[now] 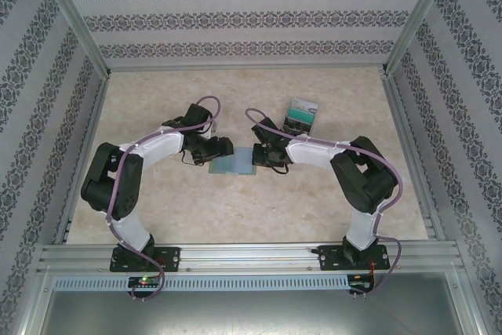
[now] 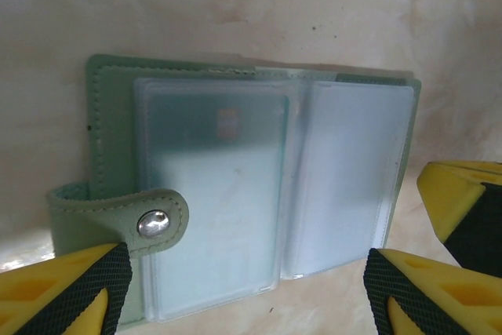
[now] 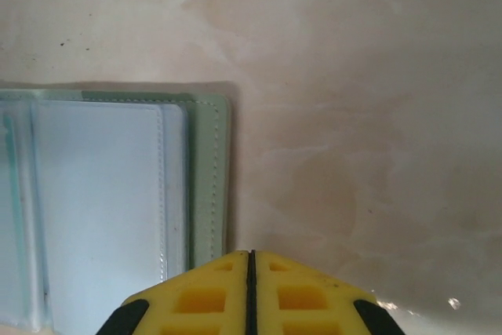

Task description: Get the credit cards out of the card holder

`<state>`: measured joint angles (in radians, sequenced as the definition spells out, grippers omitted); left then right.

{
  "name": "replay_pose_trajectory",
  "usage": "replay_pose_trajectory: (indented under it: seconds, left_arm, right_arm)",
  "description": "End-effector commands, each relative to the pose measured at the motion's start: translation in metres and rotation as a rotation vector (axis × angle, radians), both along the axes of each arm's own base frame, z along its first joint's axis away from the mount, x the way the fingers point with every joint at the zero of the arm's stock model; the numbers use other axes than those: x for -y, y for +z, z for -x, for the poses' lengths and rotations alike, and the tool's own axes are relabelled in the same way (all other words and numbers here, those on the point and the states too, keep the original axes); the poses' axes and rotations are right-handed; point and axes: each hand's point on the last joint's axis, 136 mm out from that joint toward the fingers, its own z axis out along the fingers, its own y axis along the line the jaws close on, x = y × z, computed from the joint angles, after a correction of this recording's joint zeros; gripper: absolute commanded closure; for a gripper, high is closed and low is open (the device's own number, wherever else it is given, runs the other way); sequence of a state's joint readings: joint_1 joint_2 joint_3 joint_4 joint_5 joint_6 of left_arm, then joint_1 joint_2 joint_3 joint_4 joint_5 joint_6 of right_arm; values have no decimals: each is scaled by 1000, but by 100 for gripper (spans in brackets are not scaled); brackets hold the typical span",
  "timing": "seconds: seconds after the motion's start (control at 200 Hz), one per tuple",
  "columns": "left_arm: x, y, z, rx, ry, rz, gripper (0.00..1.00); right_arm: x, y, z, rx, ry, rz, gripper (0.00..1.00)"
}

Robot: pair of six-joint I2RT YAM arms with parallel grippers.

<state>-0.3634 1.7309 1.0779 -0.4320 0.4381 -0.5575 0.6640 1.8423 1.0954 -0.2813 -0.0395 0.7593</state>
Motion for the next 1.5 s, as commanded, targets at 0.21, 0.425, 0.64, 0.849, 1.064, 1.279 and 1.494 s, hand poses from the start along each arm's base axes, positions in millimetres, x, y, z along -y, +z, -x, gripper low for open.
replay_pose_trajectory:
  seconds: [0.21,0.425,0.64,0.849,1.064,1.279,1.494]
  left_arm:
    - [17,-1,-4,-2,-34,39,26]
    - [10,-11,3,-37,-29,-7,25]
    - [1,-11,10,-41,-29,-52,25]
    - [3,-16,16,-60,-45,-54,25]
    - [15,-19,14,-65,-58,-11,25]
    - [35,-20,16,-85,-103,53,25]
    - [44,-15,18,-66,-127,57,20]
  right_arm:
    - [-5,-9,-1,-22,-16,-11,97]
    - [-7,-13,0,-38,-13,-15,98]
    - [-10,-16,1,-48,-7,-18,98]
    - [-11,-17,2,-54,-4,-20,98]
    - [-16,-19,4,-63,6,-24,98]
    - [-19,-21,7,-73,10,-24,97]
    - [-19,-22,9,-75,11,-23,98]
